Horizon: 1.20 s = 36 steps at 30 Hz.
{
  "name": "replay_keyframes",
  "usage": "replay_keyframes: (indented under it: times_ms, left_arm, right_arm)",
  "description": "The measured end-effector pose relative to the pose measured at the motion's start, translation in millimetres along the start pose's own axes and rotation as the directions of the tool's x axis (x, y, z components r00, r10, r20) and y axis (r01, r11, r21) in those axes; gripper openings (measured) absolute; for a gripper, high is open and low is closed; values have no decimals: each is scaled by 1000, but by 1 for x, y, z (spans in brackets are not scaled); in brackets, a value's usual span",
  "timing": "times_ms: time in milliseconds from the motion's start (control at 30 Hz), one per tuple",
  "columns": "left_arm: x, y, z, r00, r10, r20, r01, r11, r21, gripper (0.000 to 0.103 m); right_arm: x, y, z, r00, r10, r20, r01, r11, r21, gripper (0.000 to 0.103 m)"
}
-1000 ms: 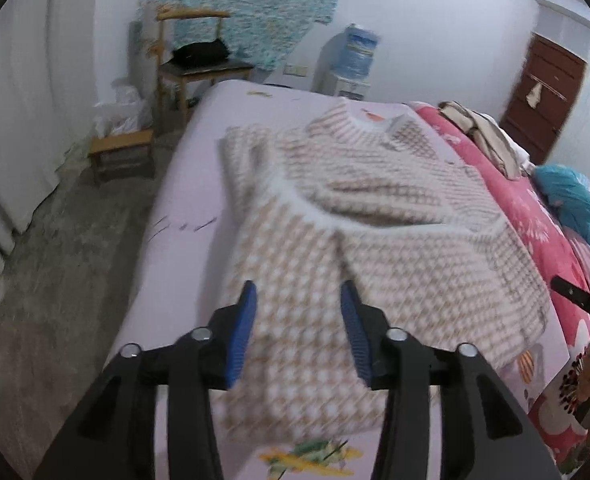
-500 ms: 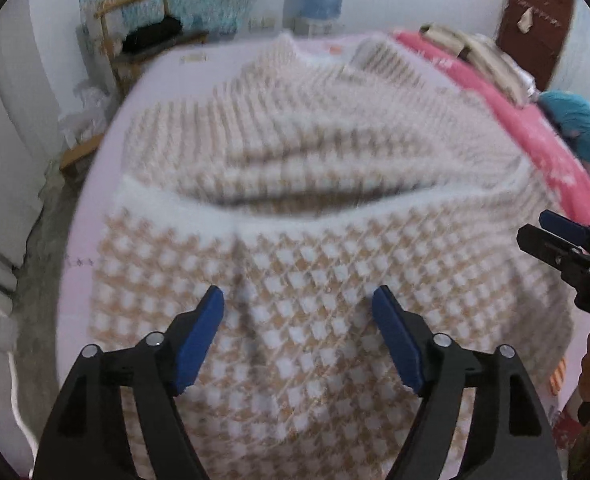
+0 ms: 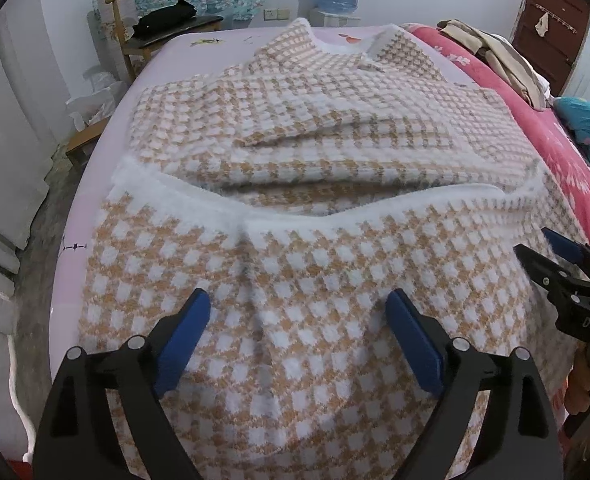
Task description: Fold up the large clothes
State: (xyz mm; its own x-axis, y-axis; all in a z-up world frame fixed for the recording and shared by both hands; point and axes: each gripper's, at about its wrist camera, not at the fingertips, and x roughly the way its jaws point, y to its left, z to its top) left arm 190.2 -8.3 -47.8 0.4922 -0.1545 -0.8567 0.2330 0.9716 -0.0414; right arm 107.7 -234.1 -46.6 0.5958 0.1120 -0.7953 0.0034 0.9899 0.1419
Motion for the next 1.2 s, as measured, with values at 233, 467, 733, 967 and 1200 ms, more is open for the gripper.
replay_keyframes:
  times_ms: [233,467,733,967,1200]
  left_arm:
    - [2,1,2,1000,23,-12,-23,1000,-11,92]
    - [2,-1,2,998,54,-19,-54,998,-25,96]
    - [3,-2,2,996,82,-29,-83,996,-32,97]
    - [3,-4,4,994,99,-48,-101,994,-37,97]
    - [4,-4,3,994,97,-42,-99,994,-38,97]
  right_arm:
    - [0,1,0,1000,-1,-3,1,1000,-1,83]
    - [2,1,1,1000,-2,-16,2,1000,-1,83]
    - [4,0,7,999,-5,-48,4,1000,-3,83]
    - [7,1,10,998,-8,-63,8,1000,-5,84]
    - [9,2,12,997,-12,-70,11,1000,-3,84]
